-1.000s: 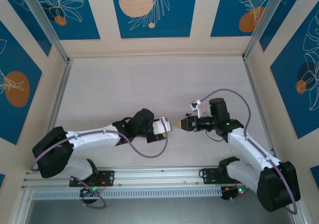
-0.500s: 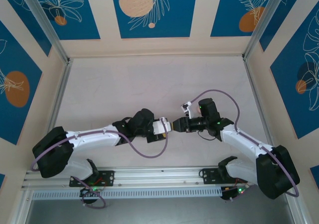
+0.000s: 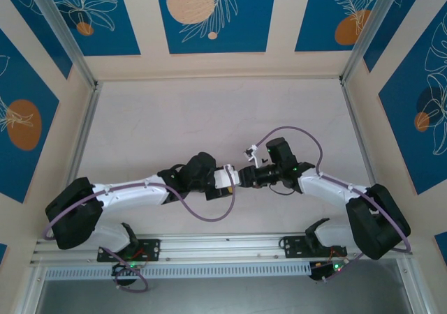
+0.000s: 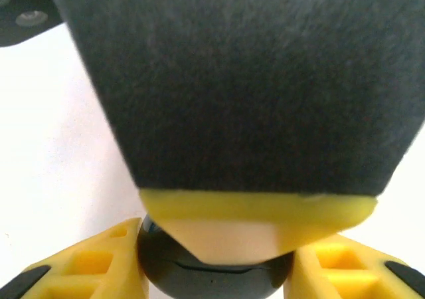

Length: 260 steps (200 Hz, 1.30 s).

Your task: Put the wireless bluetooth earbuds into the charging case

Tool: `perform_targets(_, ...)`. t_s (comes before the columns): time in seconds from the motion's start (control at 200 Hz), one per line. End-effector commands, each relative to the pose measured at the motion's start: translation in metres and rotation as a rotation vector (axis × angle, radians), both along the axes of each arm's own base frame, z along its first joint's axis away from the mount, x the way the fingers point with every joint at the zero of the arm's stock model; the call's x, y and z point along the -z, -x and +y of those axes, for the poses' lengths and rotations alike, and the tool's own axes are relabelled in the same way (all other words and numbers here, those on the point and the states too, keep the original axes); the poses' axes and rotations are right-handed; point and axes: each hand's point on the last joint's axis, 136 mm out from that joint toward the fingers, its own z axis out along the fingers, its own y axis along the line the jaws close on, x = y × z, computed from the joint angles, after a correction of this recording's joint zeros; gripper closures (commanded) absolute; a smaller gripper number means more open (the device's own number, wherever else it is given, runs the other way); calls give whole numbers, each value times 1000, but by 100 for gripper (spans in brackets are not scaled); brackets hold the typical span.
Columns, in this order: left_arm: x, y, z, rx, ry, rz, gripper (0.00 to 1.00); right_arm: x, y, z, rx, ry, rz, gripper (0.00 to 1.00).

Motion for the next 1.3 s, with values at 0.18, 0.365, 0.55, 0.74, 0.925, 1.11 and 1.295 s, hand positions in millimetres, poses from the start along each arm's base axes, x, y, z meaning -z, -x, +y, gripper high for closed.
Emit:
perform_targets(0.18,-17,0,-8,12,51,1,64,-11,-1,11,-39,-25,-19,72)
perform_targets(0.365,-20,-3,-7,-5,55,-8,44,-12,-1,11,-49,-22,-39,82)
perform_targets(0.55,-29,-7,0,-38,51,-1,19,-9,3,0,-47,11,-104,87)
perform_targets(0.74,-45,6,17,2,80,43,17,-26,-4,-11,-55,42,-286,90)
perform_targets(0.925,-66,19,31,54,116,49,19,-42,-3,-7,-155,18,-477,91)
perform_targets(1.11,-78,31,38,115,79,61,23,-58,16,-1,-314,-57,-655,91)
perform_targets(1.295,-77,39,43,166,28,69,28,-60,29,-4,-432,-43,-820,91)
